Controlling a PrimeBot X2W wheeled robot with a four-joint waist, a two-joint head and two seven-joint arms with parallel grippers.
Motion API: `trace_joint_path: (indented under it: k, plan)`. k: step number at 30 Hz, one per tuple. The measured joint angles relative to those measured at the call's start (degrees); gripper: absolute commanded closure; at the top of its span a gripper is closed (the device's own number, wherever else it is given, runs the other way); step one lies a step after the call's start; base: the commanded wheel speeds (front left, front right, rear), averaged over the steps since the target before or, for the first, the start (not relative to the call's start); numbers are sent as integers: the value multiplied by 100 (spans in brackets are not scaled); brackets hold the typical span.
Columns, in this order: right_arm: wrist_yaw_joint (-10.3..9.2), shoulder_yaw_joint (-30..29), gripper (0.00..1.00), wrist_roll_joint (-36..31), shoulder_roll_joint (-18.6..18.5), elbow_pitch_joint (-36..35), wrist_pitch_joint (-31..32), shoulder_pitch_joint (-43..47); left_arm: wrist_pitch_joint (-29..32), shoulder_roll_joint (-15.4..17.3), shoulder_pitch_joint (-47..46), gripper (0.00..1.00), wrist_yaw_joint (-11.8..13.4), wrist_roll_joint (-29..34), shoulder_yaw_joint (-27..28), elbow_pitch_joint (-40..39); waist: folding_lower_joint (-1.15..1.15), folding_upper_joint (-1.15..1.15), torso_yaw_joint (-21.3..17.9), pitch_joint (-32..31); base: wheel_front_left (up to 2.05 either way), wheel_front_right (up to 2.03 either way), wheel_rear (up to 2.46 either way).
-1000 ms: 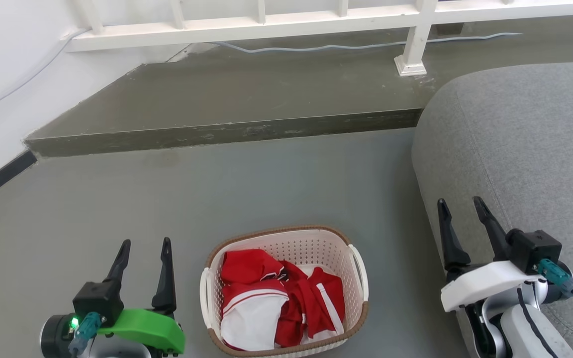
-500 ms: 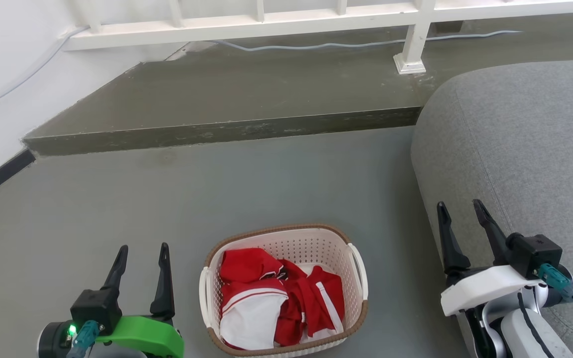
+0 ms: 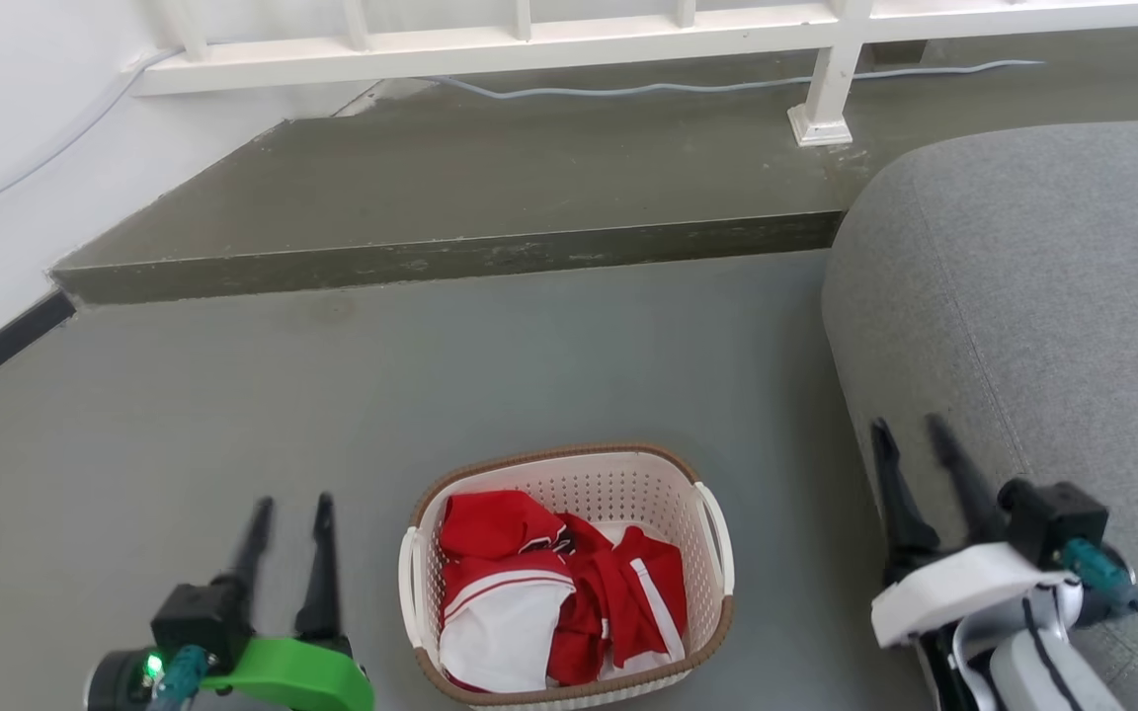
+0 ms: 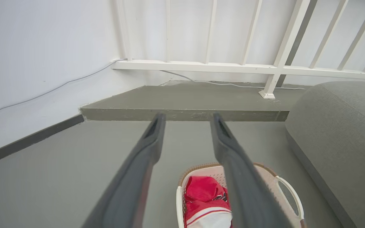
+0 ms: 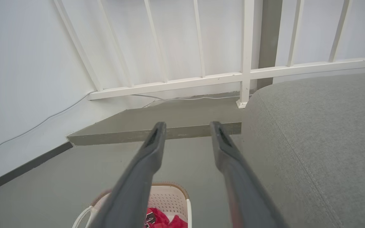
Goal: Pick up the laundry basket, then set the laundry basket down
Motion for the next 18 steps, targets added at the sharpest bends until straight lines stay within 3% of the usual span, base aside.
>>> trace_joint_path:
  k: [7, 18]
  plan:
    - [29, -10, 100, 183, 62, 134, 1, 158, 24, -37, 112, 100, -49, -178, -29, 127, 0, 0, 3, -11, 0, 0, 0]
    - [153, -140, 100, 1141, 113, 87, 157, 170, 143, -89, 131, 100, -185, -1150, 88, 91, 0, 0, 8, -34, 0, 0, 0]
